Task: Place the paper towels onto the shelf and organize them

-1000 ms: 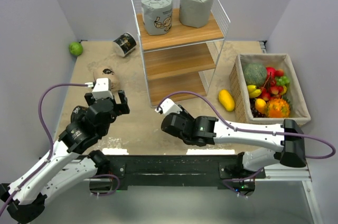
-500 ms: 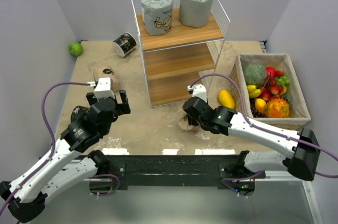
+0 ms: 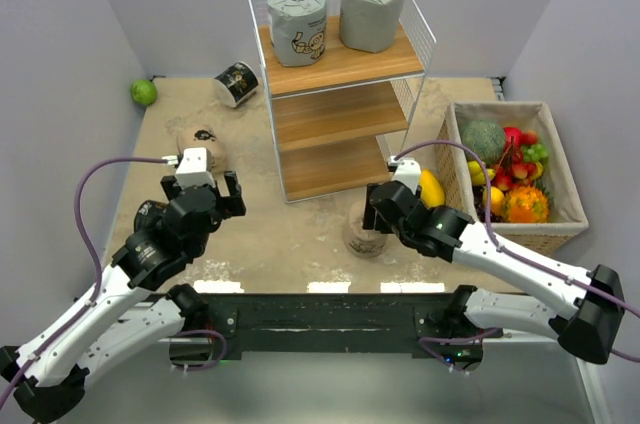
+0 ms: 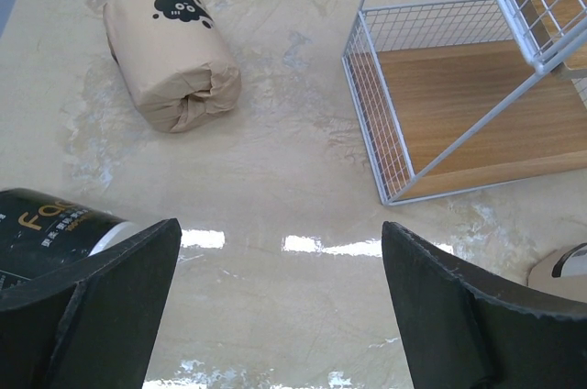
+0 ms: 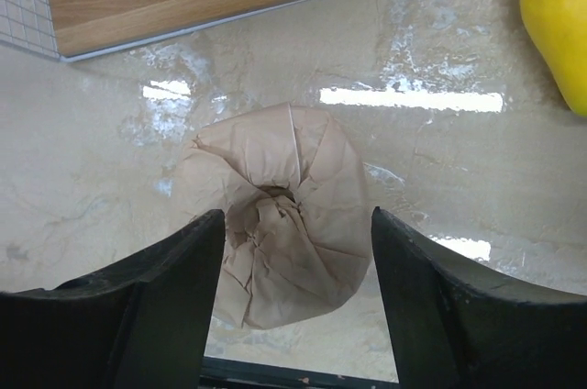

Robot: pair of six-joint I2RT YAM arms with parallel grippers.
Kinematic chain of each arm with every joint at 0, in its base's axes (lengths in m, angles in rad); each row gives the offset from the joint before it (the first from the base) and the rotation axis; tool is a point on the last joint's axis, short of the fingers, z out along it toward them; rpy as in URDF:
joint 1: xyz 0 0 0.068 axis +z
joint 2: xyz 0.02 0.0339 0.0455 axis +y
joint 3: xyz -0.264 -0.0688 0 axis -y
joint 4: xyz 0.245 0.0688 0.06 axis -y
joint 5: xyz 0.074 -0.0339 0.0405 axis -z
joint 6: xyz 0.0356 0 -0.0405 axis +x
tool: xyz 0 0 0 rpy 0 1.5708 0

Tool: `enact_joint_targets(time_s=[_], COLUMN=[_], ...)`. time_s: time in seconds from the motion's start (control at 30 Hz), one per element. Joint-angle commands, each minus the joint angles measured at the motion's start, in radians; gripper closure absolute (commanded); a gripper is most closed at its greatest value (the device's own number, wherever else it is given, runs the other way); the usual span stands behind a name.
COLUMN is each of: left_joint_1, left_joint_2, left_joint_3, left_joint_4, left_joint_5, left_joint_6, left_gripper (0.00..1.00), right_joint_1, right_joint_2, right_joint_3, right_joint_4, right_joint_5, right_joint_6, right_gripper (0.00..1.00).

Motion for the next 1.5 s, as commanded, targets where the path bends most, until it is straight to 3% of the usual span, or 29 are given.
enact_joint_targets(time_s=[0.0,0.17,0.43,0.8,0.87,1.0,1.1,1.47], left_joint_1=[-0.001,-0.001,-0.001,-0.001,-0.001,-0.001,-0.001,-0.001], left_joint_2=[0.005,-0.011,-0.008,-0.032,-0.026,-0.02,-0.023,-0.027], left_joint_3=[0.009,0.009,0.009,0.001,0.001,0.004,0.001,0.001], left_joint_4=[0.021,0.024,0.015,0.032,0.035,0.036,0.038,0.039], left_joint_5=[-0.016,-0.016,-0.019,-0.002,-0.002,0.002,0.001,-0.004], left_joint_6=[-0.012,-0.013,-0.018,-0.007,-0.006,-0.004,-0.004,-0.007], left_gripper=[0.04,0.04,0.04,0.04,0.04,0.04,0.04,0.04], right_joint_1=[-0.019,-0.074,-0.126,-0.137,-0.137,-0.135,-0.134,-0.137], right_joint_2=[-0.081,-0.082,-0.065,-0.013,-0.007,-0.022,-0.042,-0.122], right_joint_3=[0.012,0.021,-0.028,-0.111,-0.119,-0.113,-0.105,0.011], right_joint_4=[-0.068,-0.105,-0.01,0.087,0.101,0.108,0.121,0.111], right_joint_5=[0.092,0.042,-0.064,-0.173,-0.175,-0.172,-0.176,-0.172], right_joint_6=[0.075,0.082,-0.008,-0.002,0.007,0.016,0.032,0.095], right_gripper=[0.31,0.32,0.34,0.39,0.42,0.59,0.64,0.71])
